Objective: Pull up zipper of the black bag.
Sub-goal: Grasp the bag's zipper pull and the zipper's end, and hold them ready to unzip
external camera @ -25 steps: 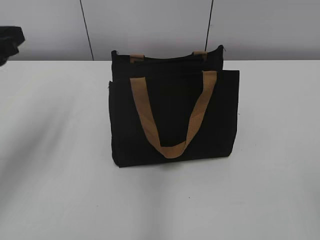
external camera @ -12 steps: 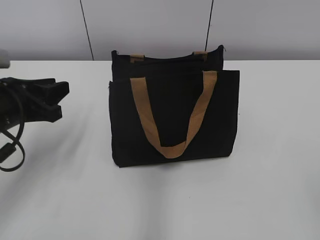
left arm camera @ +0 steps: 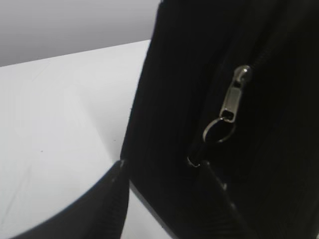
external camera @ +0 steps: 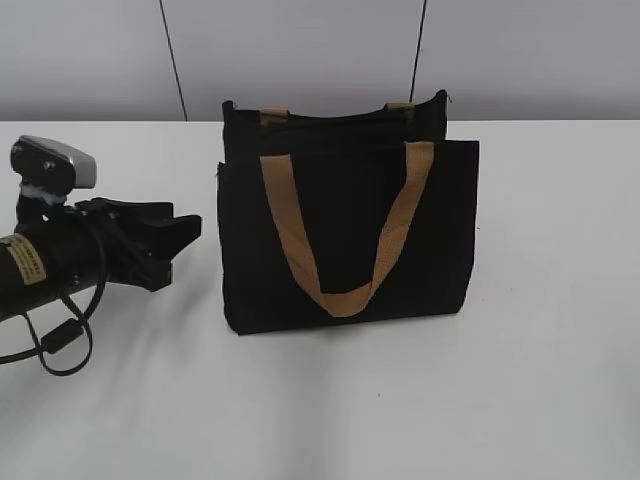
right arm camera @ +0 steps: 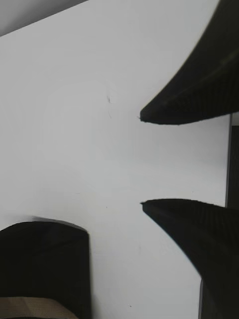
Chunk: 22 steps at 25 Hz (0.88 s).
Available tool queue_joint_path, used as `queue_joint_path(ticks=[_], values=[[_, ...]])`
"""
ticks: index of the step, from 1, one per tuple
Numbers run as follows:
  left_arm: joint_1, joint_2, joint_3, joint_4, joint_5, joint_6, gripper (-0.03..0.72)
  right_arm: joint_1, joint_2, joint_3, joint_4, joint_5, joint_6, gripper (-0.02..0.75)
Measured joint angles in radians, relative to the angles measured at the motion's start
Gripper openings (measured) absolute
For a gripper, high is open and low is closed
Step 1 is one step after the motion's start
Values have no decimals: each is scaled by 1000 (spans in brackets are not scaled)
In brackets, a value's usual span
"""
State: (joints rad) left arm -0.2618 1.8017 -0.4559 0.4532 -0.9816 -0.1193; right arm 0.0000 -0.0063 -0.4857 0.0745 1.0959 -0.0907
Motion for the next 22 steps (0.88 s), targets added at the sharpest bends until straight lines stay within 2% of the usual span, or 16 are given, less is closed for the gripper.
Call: queue_joint_path(ticks=[3,8,22], values=[[0,34,-33,55,9,-3,378,0,0,0,0,0,0,381],[0,87,-99,188,74,-11,389,0,0,0,0,0,0,381],[0,190,-227,325,79,-30,386,0,0,0,0,0,0,381]])
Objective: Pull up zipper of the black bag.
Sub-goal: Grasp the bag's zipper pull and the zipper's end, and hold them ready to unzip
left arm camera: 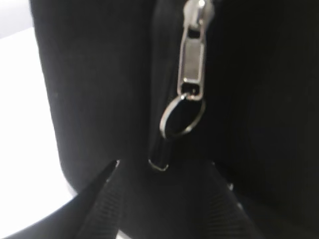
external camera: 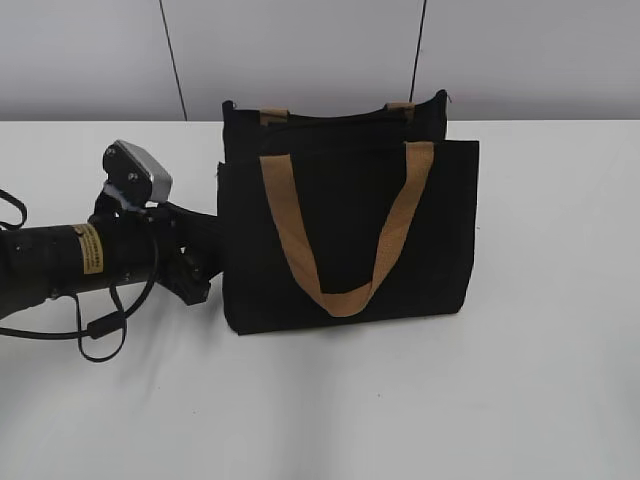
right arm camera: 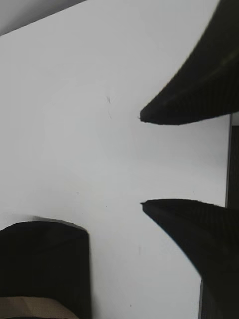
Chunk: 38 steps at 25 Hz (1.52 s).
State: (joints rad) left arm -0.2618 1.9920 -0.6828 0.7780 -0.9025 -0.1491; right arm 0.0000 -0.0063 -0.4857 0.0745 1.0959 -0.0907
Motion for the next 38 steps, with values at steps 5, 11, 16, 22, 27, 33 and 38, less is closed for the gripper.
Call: queue_joint_path(ticks=[5,11,16,22,27,33,38], values=[[0,17,-18,2,-25,-1,349,0,0,0,0,0,0,381],[0,27,-18,2,-35,-1,276,0,0,0,0,0,0,381],[0,30,-18,-7,-55,-1,181,0,0,0,0,0,0,381],[0,30,-18,-20,-55,-13,15,0,0,0,0,0,0,381],[0,1,-18,-25,-13,-19,-9,0,0,0,0,0,0,381],[0,-184,-18,-23,181,-20,-8,0,0,0,0,0,0,381],[0,-355,-18,-17,235,-25,-8,0,0,0,0,0,0,381]])
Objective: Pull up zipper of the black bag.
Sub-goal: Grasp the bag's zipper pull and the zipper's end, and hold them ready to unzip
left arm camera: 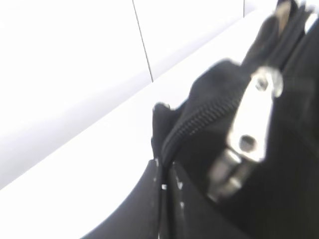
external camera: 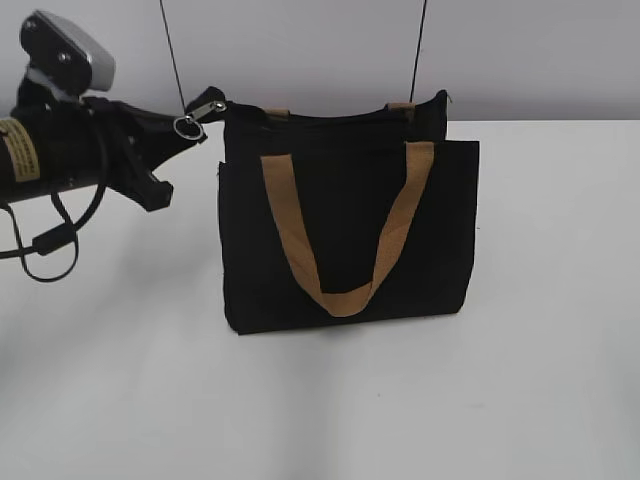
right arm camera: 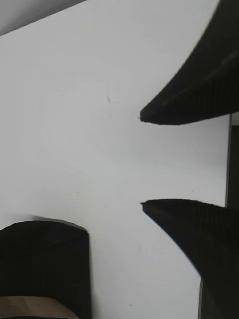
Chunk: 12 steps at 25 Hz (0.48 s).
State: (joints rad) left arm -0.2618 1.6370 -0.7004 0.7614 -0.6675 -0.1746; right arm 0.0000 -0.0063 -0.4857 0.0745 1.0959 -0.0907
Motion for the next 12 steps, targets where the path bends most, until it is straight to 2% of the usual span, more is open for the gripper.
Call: queue_joint_path(ticks=[9,12], values=[[-6,-142,0,68,7,-146,-8,0,0,0,1,0,0,381],[-27,-164,0,74,8,-159,-8,0,0,0,42,-1,-2,381]])
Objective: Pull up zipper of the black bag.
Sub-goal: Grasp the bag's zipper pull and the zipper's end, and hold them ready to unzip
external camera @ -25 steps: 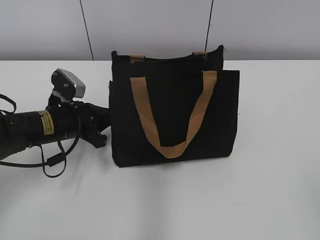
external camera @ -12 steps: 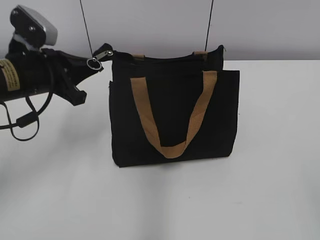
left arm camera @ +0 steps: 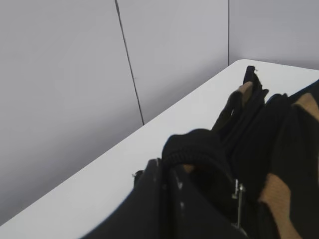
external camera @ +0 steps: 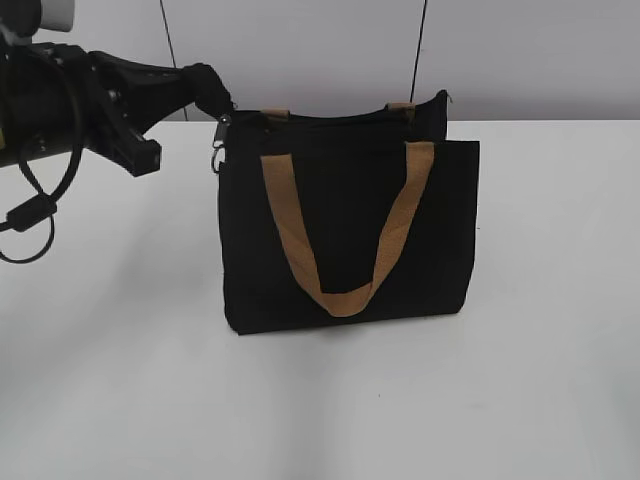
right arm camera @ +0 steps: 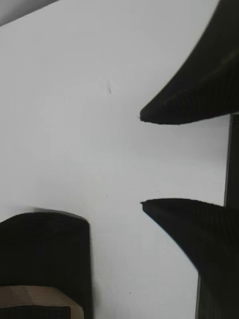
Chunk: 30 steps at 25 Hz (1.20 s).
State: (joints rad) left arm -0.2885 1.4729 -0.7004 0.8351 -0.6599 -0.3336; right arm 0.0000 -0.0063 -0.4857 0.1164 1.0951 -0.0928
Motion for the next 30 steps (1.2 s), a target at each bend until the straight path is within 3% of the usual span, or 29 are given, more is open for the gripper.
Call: queue_joint_path(ticks=[4,9,13,22,30], values=[[-32,-11,0,5,0,-6,-10,0,37,0,77,-1,-69,381],[-48,-30,0,-25,0,-9,-10,0,247,-6,192,-6,-241,381],[-49,-37,0,-91,-14,-10,-10,33,383,-16,303,-147,-398,381],[-52,-37,0,-131,-36,-37,-10,235,770,-42,484,-545,-683,381],[-53,-37,0,-135,-37,-43,-10,458,1209,-278,575,-669,-869,380]])
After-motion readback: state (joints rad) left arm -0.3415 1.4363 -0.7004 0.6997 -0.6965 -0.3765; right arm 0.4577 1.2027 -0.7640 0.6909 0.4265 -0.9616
